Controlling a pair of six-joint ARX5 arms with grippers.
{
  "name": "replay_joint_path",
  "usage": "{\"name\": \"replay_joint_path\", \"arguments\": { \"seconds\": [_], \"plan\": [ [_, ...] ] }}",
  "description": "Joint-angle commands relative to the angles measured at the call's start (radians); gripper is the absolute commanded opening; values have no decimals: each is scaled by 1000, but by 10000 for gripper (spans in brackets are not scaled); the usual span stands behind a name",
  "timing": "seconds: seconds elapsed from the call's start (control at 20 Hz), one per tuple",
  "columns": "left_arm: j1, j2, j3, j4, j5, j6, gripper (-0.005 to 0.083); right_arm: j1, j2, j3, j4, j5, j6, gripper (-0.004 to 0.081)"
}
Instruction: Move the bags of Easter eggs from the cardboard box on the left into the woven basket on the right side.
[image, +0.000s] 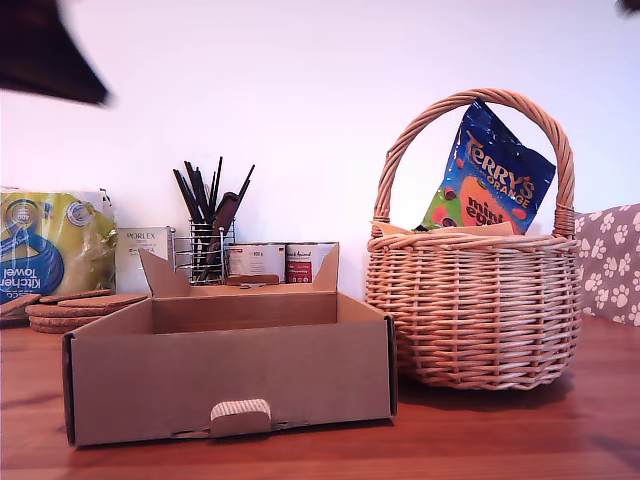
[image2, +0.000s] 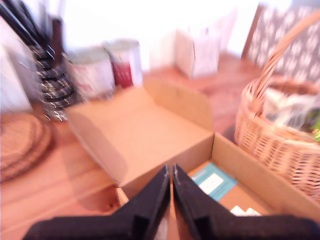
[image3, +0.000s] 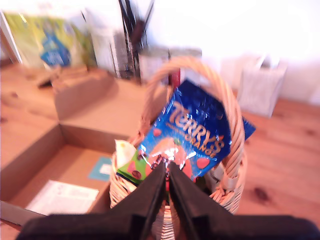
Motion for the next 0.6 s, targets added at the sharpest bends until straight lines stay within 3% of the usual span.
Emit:
{"name": "replay_joint_path", "arguments": {
  "seconds": [0.0,0.25,0.55],
  "plan": [
    [0,-96,-21,-50,4,15,-19,-7,-61,-11,-41,2,3,-13],
    [0,-283,-21,-173,-3,41,-19,-7,-157,-8,-73,16,6,-13],
    [0,-309,-20,-280,-3,40,-19,-6,-152,-3,-126,17,14,-13]
  ]
}}
